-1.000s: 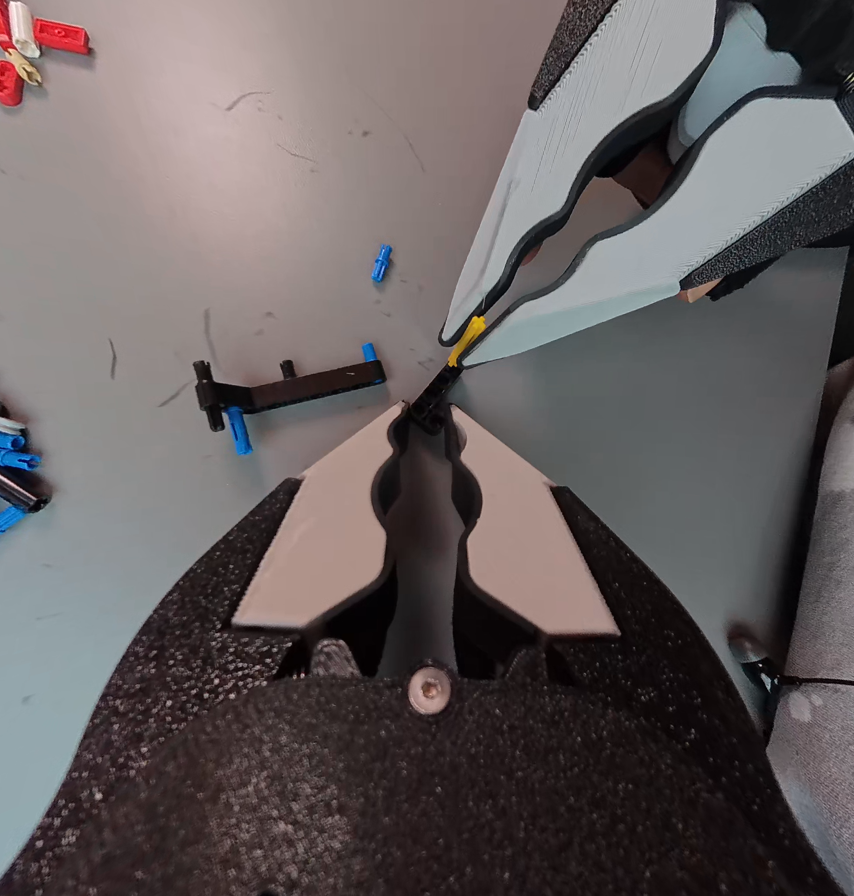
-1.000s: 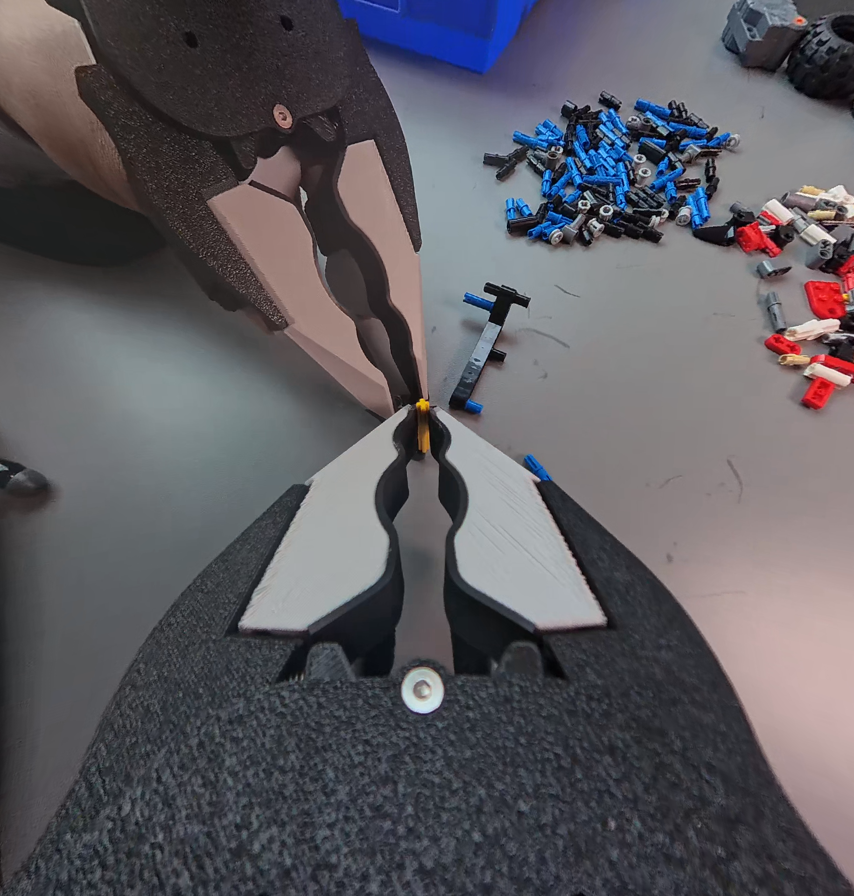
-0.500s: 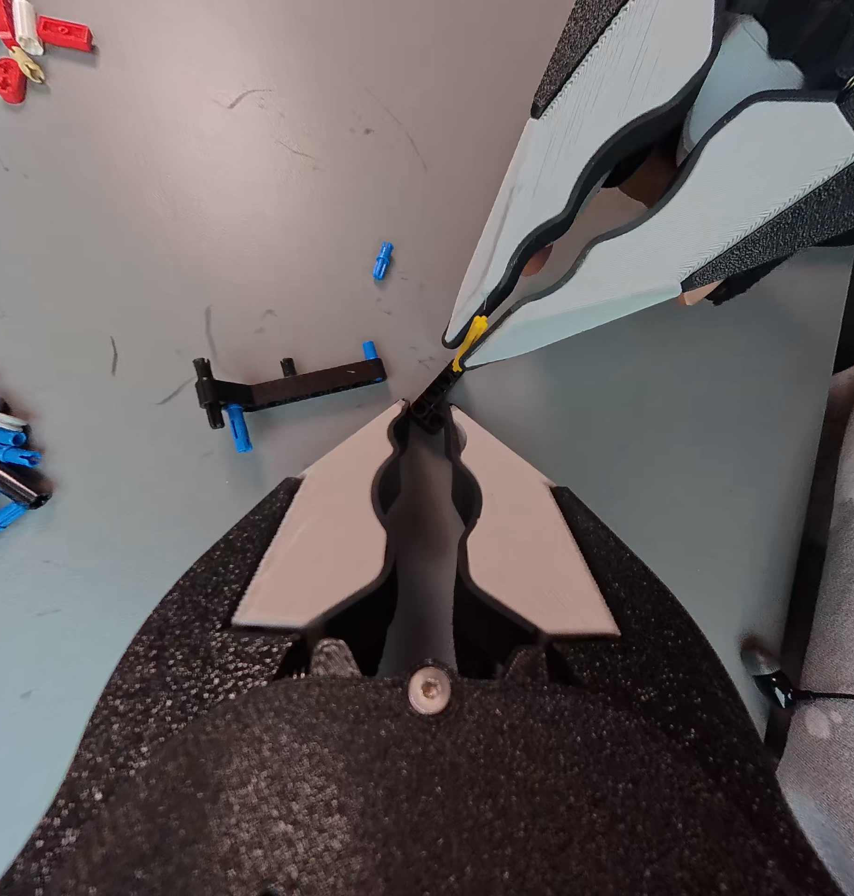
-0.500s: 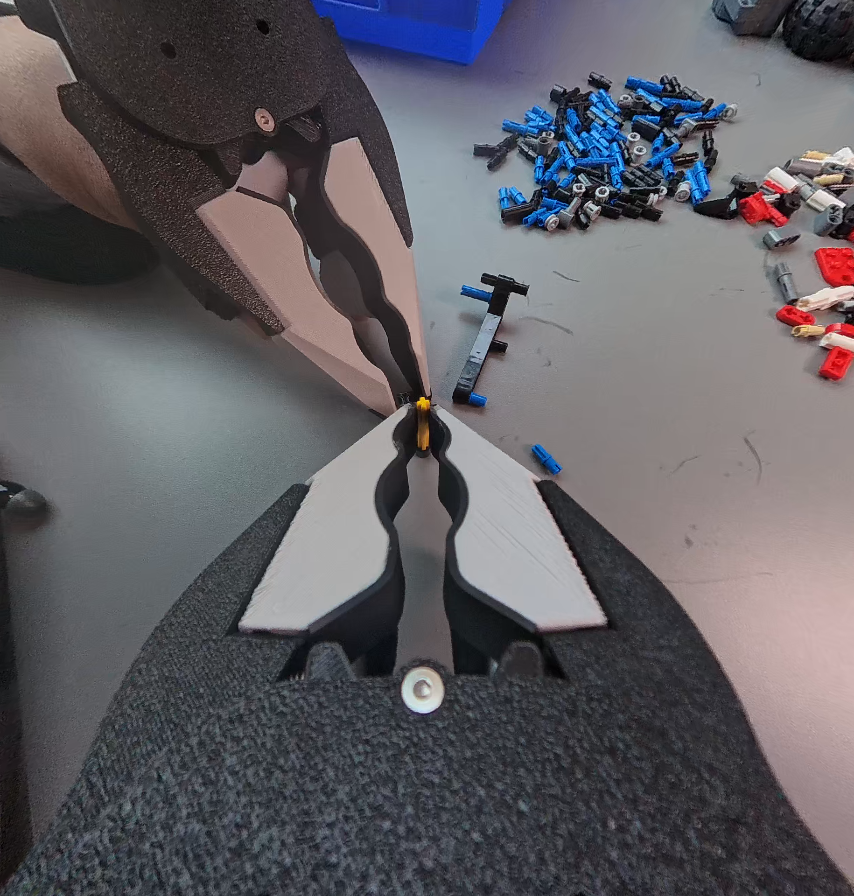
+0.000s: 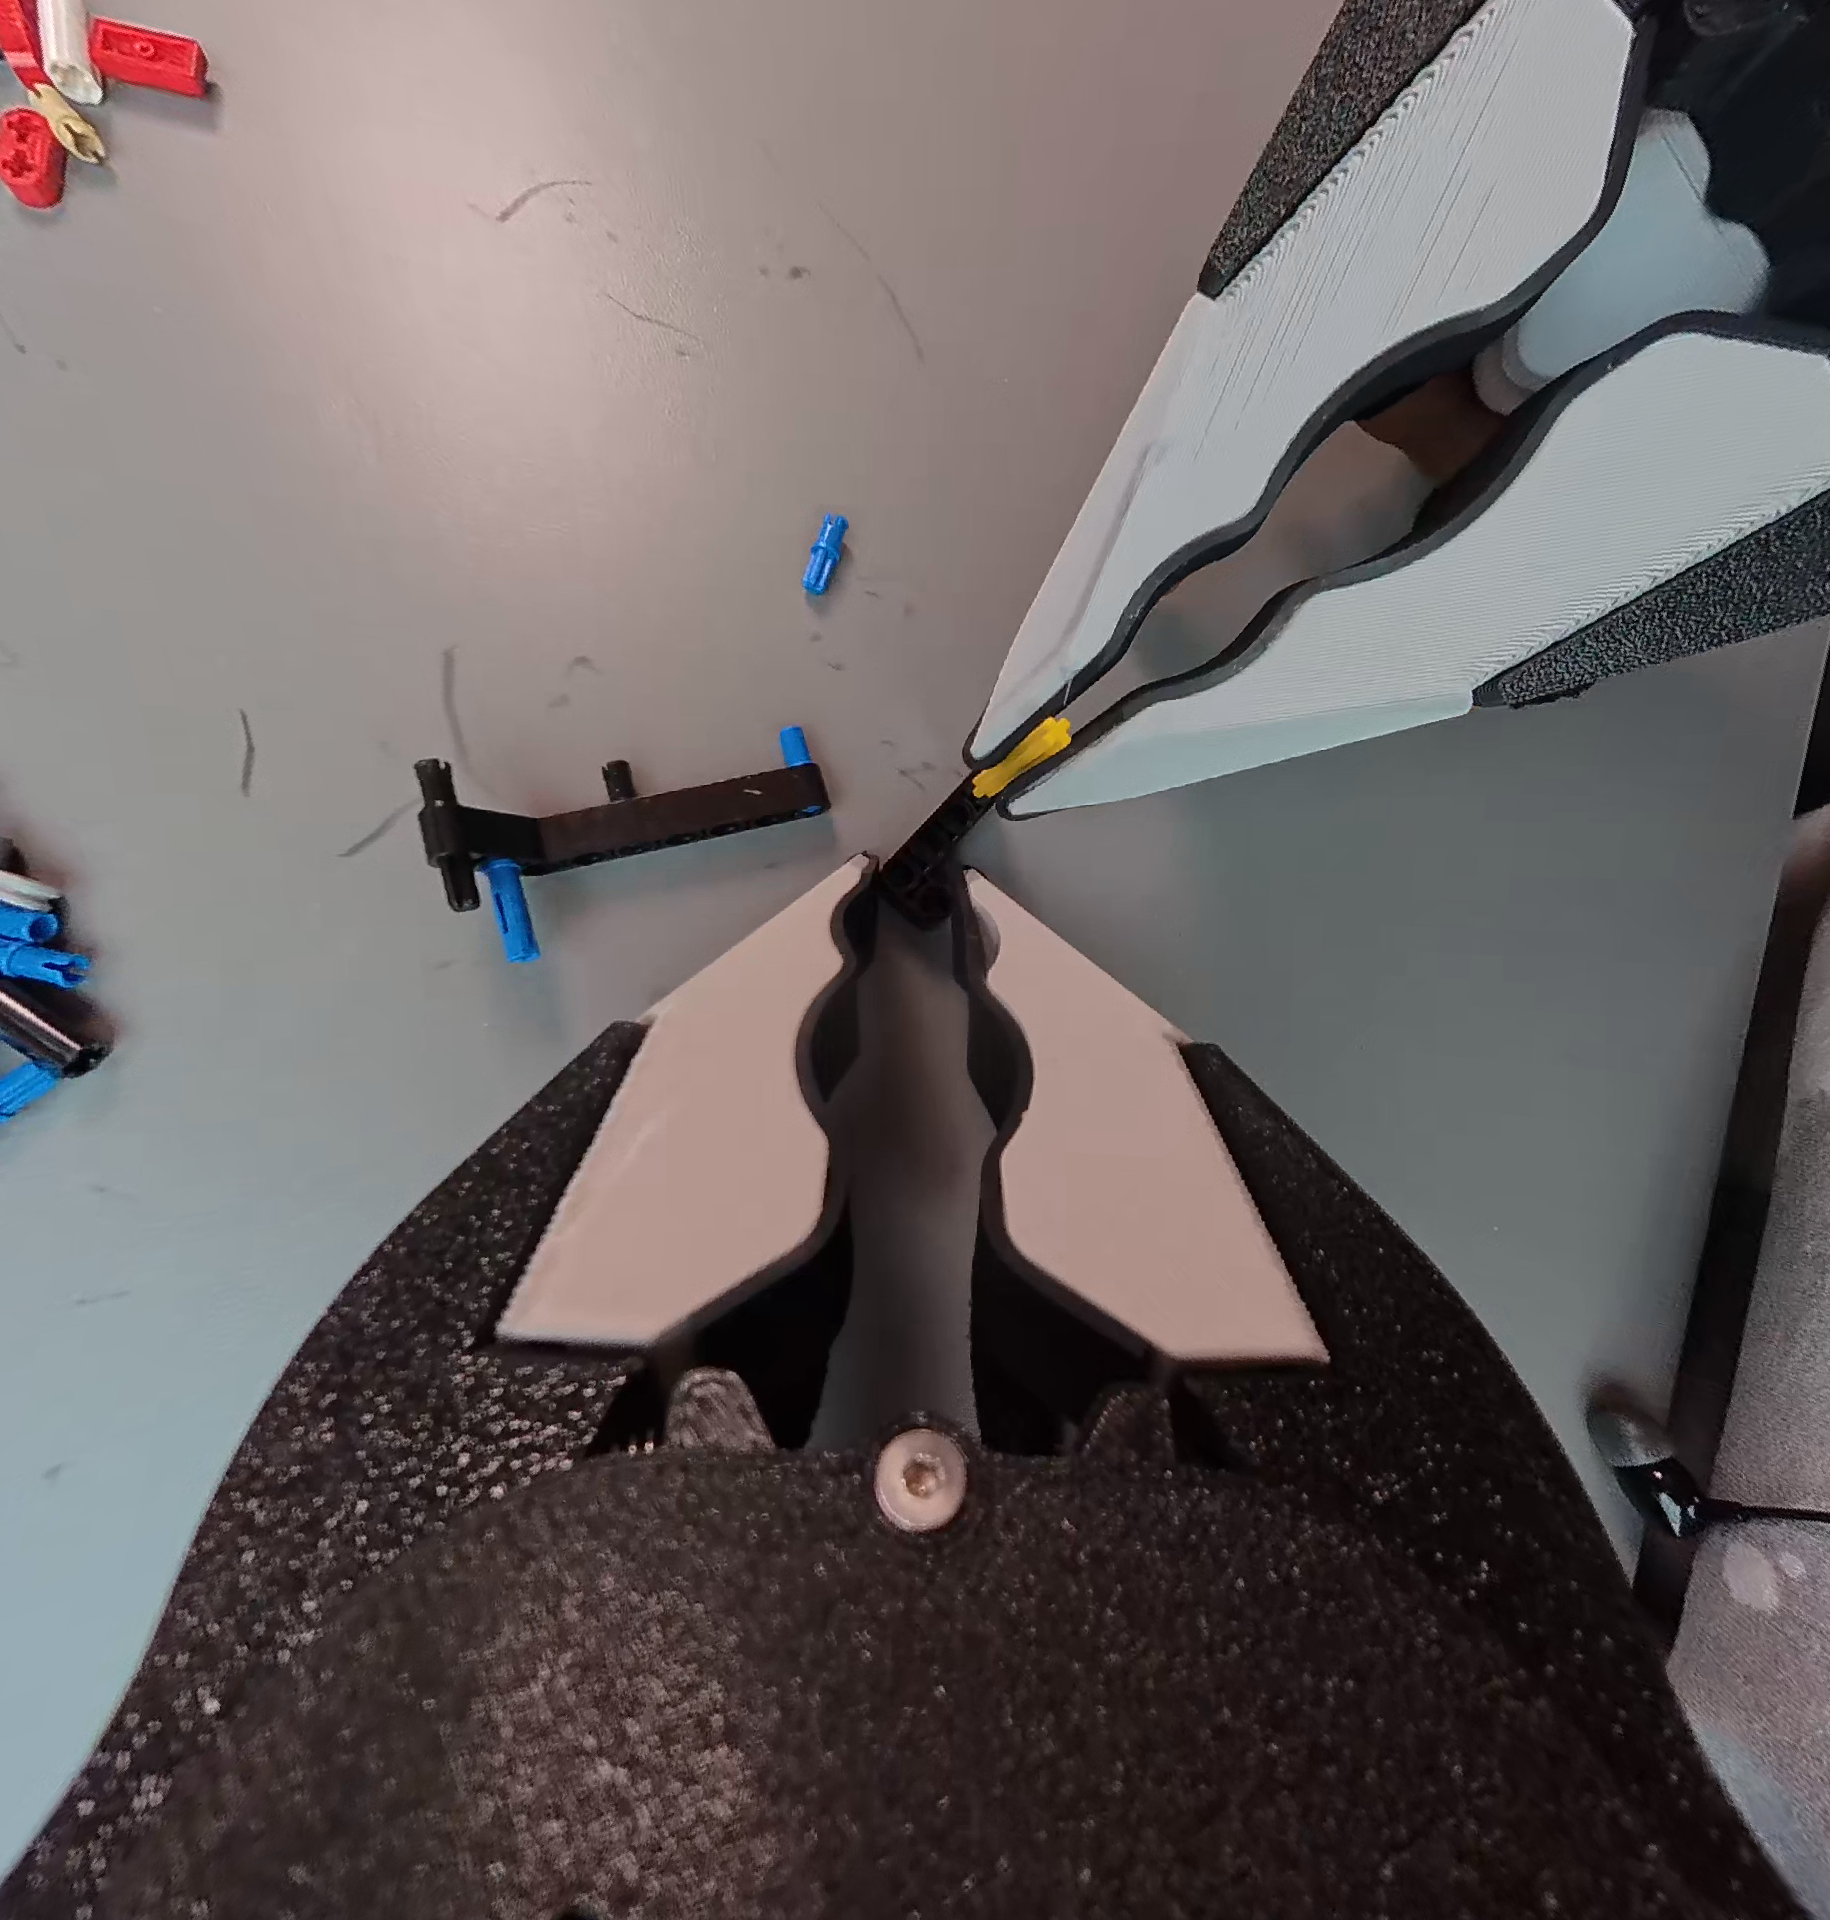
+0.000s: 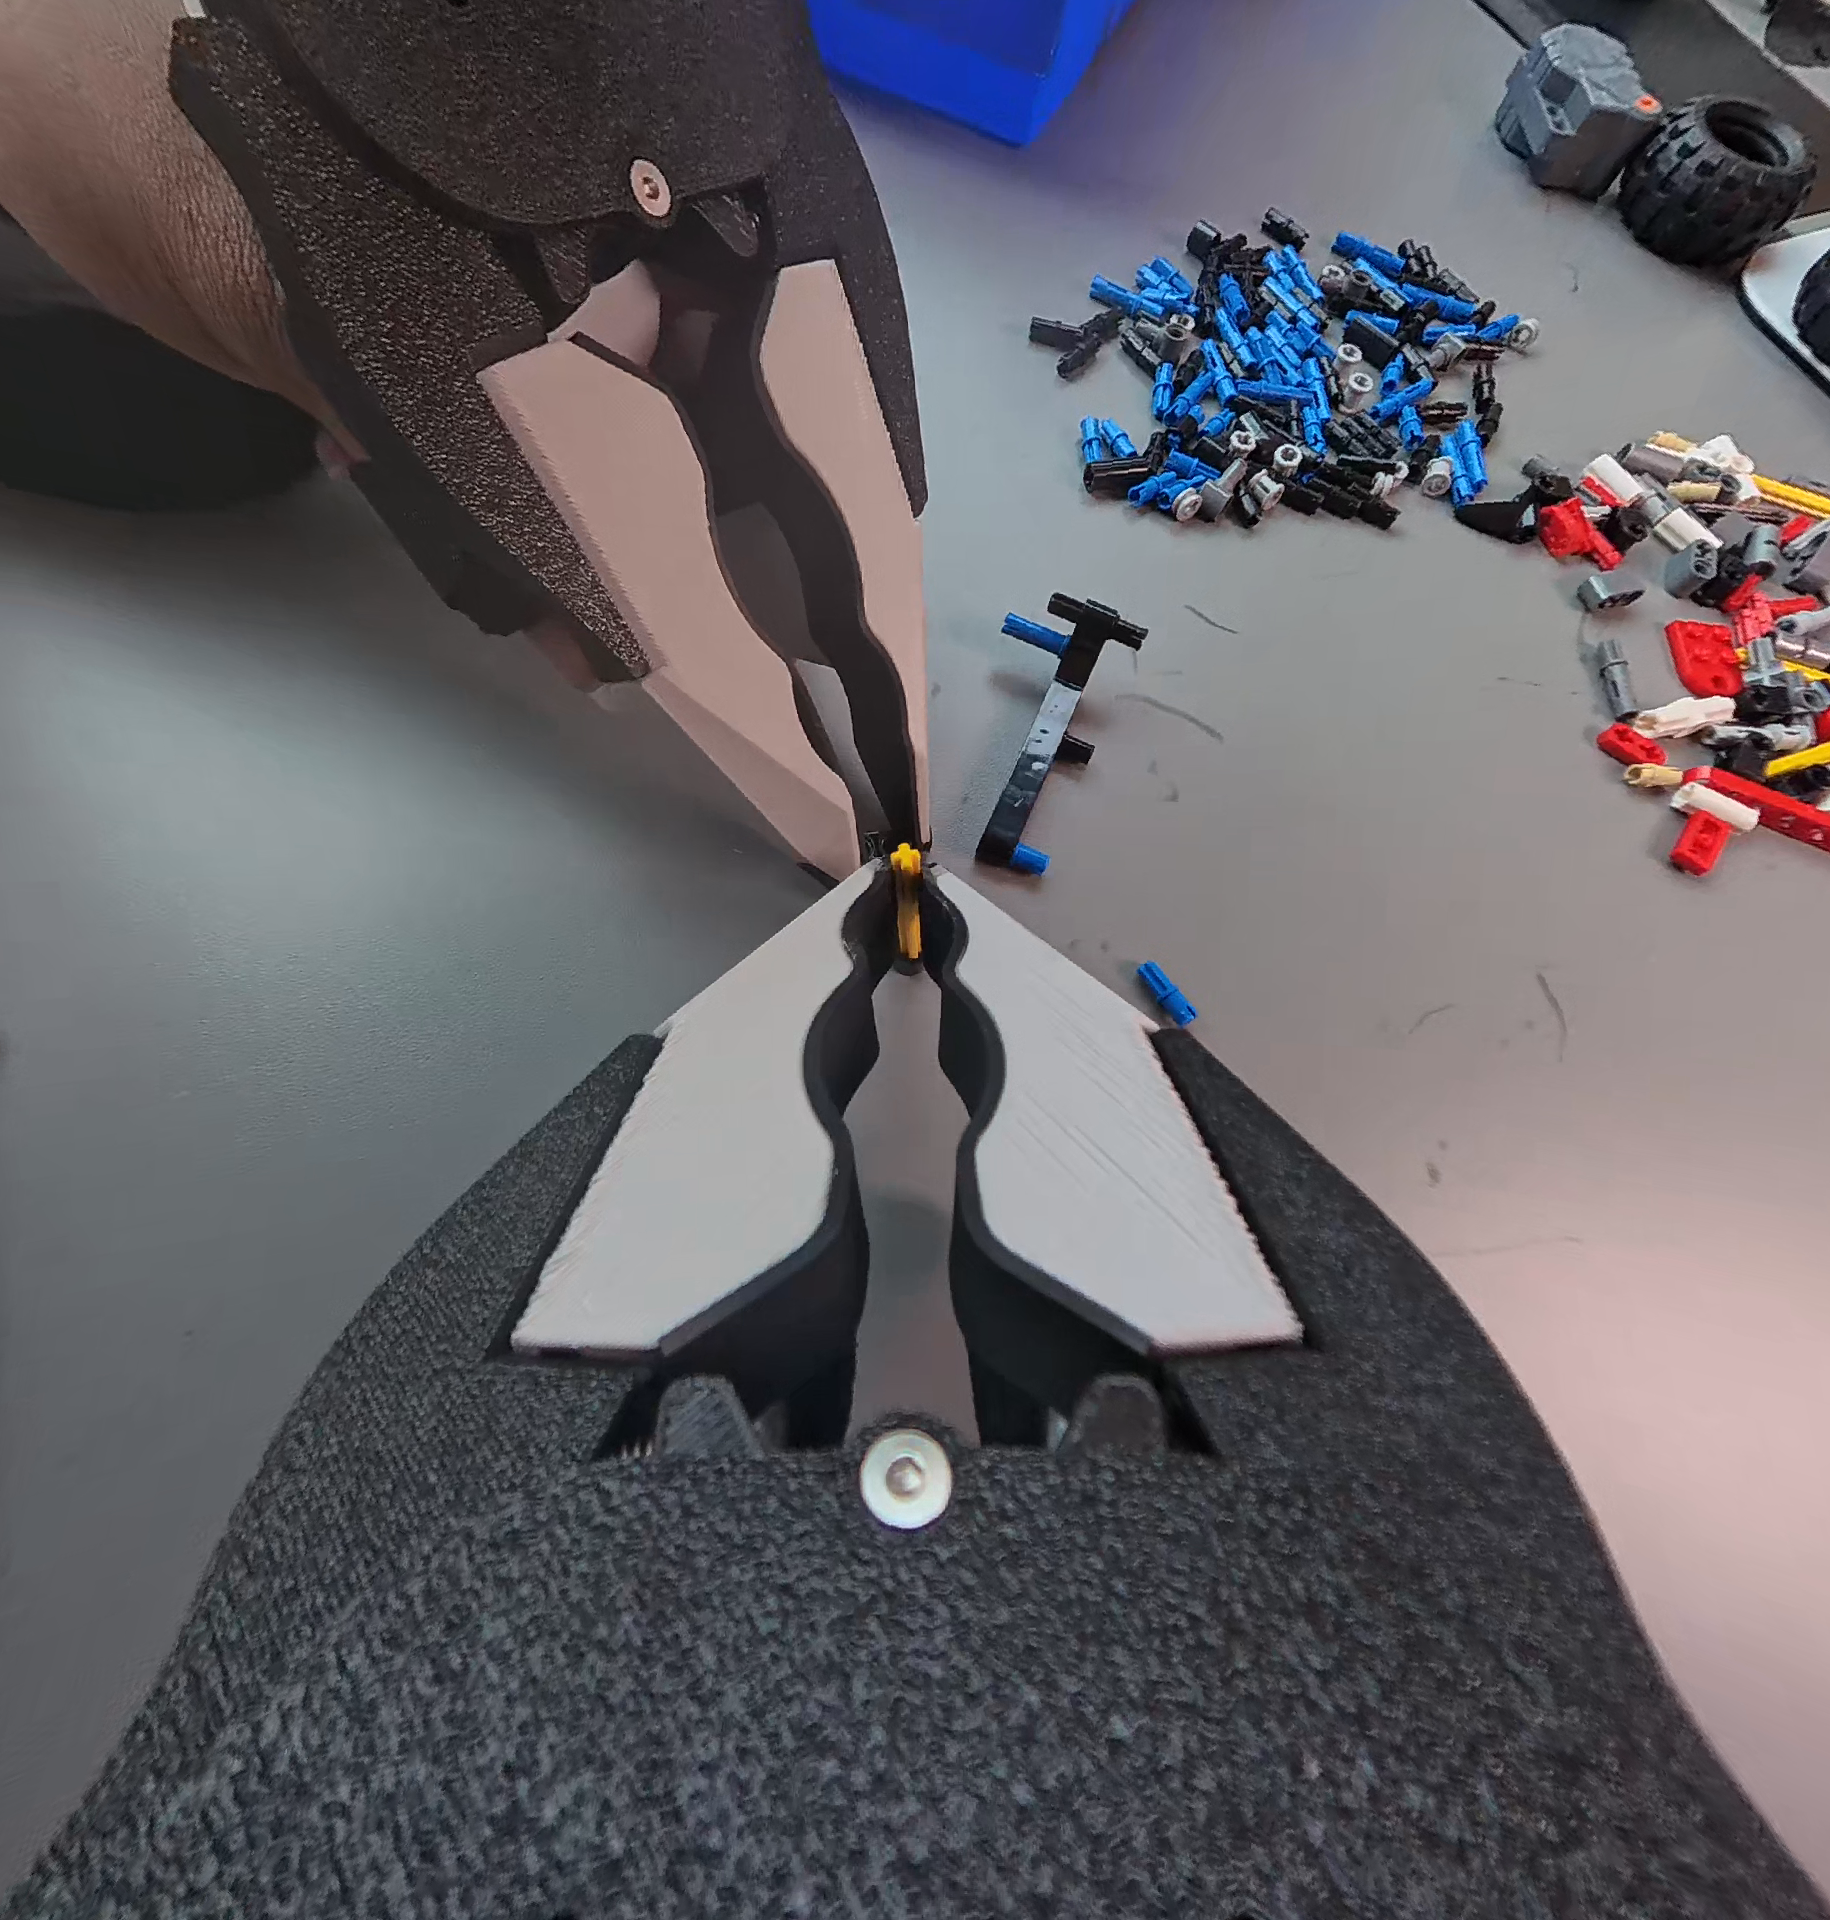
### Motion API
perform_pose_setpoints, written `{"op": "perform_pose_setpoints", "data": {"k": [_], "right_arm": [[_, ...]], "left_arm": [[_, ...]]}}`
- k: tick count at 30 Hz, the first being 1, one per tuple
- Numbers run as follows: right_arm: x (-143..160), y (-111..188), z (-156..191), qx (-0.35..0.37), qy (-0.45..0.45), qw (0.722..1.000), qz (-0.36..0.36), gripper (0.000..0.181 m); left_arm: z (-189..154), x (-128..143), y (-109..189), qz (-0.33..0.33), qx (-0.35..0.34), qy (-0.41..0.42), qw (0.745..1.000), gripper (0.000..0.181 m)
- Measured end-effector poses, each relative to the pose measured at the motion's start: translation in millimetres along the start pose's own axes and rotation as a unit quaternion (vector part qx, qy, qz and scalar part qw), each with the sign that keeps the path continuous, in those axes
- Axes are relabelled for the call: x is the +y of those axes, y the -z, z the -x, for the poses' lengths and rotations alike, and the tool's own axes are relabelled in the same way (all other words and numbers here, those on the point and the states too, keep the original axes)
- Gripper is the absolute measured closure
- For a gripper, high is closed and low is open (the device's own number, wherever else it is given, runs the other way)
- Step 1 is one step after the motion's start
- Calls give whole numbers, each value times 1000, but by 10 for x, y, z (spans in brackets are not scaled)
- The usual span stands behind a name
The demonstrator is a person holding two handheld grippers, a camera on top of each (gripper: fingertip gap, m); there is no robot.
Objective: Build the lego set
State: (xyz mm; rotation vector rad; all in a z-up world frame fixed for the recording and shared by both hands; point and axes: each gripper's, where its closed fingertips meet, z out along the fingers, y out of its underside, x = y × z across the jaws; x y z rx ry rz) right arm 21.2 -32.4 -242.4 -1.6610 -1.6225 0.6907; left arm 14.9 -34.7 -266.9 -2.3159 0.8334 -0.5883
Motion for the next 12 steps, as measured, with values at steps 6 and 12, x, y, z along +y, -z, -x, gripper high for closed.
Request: {"op": "perform_pose_setpoints", "data": {"k": [6,12], "right_arm": [[7,-16,8,-2,2,1000,5,177],[11,-14,-9,-17,-21,1000,7,177]], "left_arm": [[-1,1,-1,1,0,0,1000,168],[-2,-1,-1,-1,2,-2,1000,168]]}}
